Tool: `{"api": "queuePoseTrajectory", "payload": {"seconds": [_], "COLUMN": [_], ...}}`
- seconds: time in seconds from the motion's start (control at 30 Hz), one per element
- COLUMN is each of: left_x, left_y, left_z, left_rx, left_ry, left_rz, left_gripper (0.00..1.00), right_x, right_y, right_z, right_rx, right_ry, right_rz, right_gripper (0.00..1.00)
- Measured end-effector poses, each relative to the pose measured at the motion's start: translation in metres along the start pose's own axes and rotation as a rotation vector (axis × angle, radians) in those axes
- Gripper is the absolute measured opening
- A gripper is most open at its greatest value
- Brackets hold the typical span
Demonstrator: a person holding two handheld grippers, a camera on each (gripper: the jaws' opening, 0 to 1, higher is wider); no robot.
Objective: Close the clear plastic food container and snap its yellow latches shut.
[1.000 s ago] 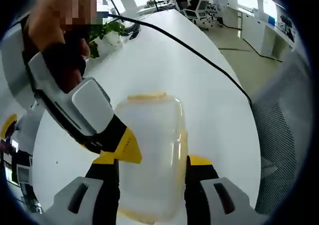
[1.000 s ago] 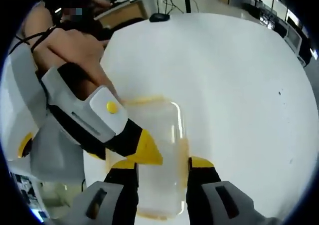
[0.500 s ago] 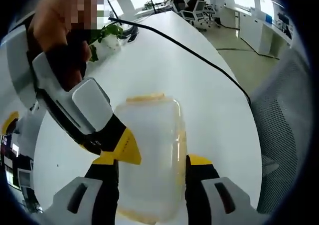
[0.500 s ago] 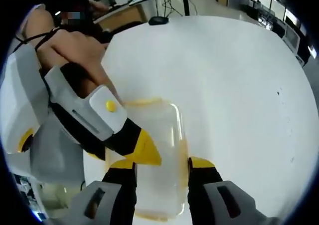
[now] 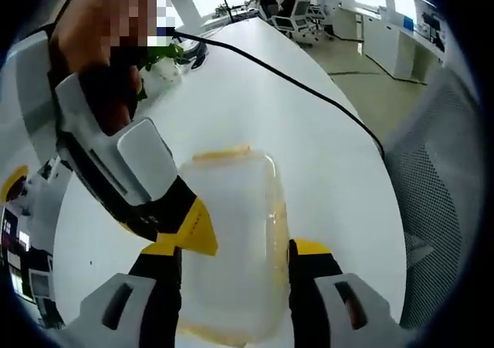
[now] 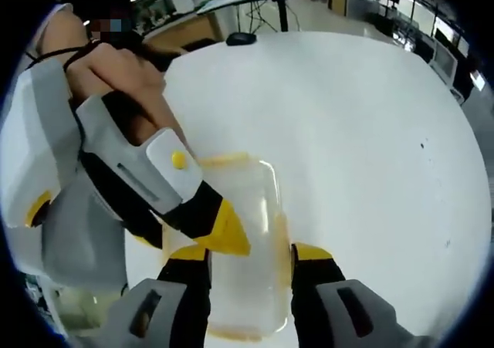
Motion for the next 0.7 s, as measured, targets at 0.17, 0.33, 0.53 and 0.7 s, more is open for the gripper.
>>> {"api": "queuePoseTrajectory", "payload": {"seconds": [0.17, 0.33, 0.53, 0.7], "left_x": [0.003, 0.001, -0.002, -0.007], "left_y": [-0.004, -0.008, -0.011, -0.014], "left_z": [0.000, -0.004, -0.006, -0.009], "left_rx": [-0.003, -0.015, -0.015, -0.019], "left_ry": [0.016, 0.006, 0.010, -0.002], "left_rz": [-0.016, -0.023, -0.015, -0.013], "left_gripper": [0.59, 0.62, 0.68, 0.73], "right_x": [-0.003, -0.006, -0.007, -0.012], "right_y": [-0.002, -0.008, -0.013, -0.019], "right_z": [-0.001, -0.004, -0.011, -0.017], "right_rx": [-0.006, 0.003, 0.005, 0.007], "right_ry": [-0.029, -0.035, -0.027, -0.024], "right_rz": [-0.041, -0.070, -0.091, -0.096], "right_gripper": [0.45, 0.49, 0.54, 0.58]}}
Point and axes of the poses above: the point that each gripper's makers call its tool centre point, and the gripper's own axes: y roughly forward along the fingers, x roughly to its right, z roughly out of its top, the point moved 10 cm from there along -y, roughly backward along the fingers, and after that the axes turned 1 degree about -y, right-handed, at the moved point
